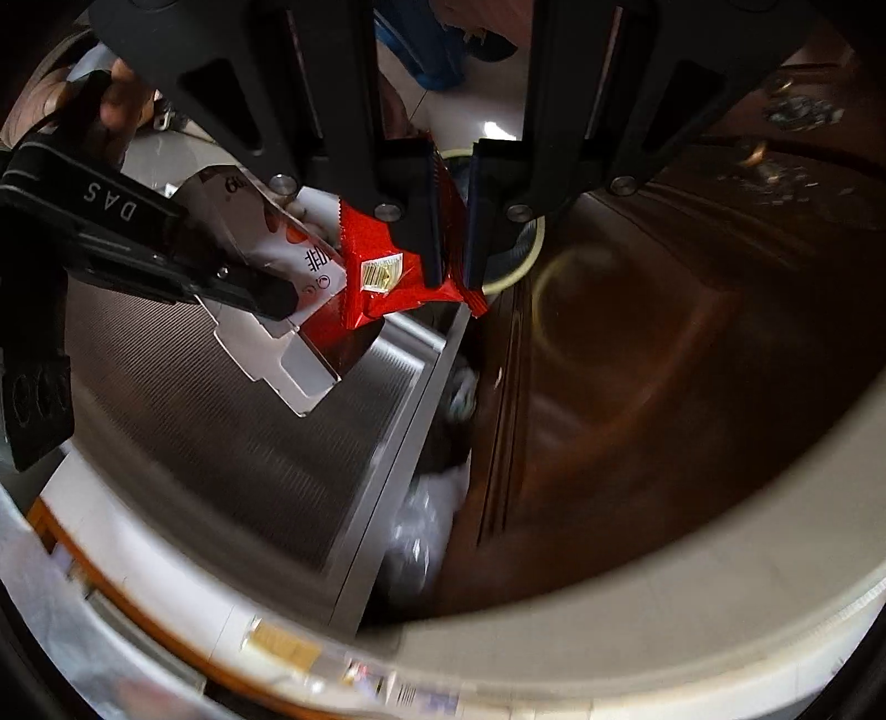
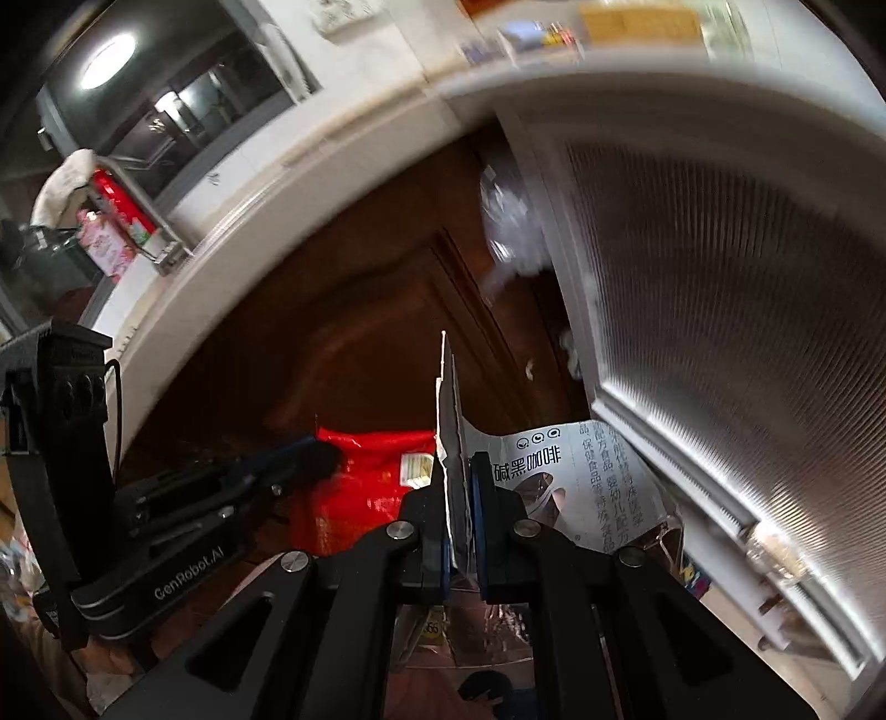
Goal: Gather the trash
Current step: 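Lower both held packets into the trash bin and open both tools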
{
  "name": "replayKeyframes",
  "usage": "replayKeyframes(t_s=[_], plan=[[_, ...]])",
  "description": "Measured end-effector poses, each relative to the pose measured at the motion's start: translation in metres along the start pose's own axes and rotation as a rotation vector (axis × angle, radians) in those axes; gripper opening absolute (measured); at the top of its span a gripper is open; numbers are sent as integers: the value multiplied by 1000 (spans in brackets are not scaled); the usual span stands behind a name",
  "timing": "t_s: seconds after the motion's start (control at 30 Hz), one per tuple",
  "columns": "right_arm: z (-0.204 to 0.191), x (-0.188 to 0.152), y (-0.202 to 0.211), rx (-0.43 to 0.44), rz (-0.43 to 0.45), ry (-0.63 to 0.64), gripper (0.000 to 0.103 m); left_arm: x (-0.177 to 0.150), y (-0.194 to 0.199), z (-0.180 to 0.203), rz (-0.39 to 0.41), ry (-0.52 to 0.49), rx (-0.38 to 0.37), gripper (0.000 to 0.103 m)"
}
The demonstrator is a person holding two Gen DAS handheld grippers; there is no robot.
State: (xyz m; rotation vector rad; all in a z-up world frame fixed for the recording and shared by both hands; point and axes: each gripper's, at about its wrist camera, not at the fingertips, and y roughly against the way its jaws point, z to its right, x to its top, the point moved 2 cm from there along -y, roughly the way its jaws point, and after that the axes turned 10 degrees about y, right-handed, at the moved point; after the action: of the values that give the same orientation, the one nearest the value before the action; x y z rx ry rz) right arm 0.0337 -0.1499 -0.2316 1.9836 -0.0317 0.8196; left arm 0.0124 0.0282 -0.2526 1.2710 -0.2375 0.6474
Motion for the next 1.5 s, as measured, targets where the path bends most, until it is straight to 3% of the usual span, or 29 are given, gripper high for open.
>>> replayKeyframes(t_s=[0.27,0.57,0.63,0.7,0.77,0.83,0.93,0.97,1.17,1.5], plan=[[48,-11,-83,-3,-100,-85,6,-5,-83,-7,-130,-54,47,5],[94,-18,-160,-9,-186,-171,8,-3,-152,-4,-206,-142,89,5],[98,-19,-172,-13,-208,-168,12,0,-162,-1,-214,-155,95,5],[99,-19,-185,-18,-235,-162,29,2,-170,2,-222,-161,102,6],[102,-18,-193,-24,-232,-149,40,1,-179,4,-246,-172,117,9],[102,-17,-197,-47,-229,-121,42,-1,-187,7,-277,-177,126,20],[103,-14,-203,-54,-241,-104,42,-4,-188,9,-290,-185,122,45],[104,-14,-204,-57,-241,-104,42,-5,-188,10,-290,-187,118,47],[105,-17,-188,-82,-240,-101,42,-2,-175,13,-291,-175,110,48],[98,-25,-131,-142,-193,-156,42,6,-110,21,-239,-138,27,49]])
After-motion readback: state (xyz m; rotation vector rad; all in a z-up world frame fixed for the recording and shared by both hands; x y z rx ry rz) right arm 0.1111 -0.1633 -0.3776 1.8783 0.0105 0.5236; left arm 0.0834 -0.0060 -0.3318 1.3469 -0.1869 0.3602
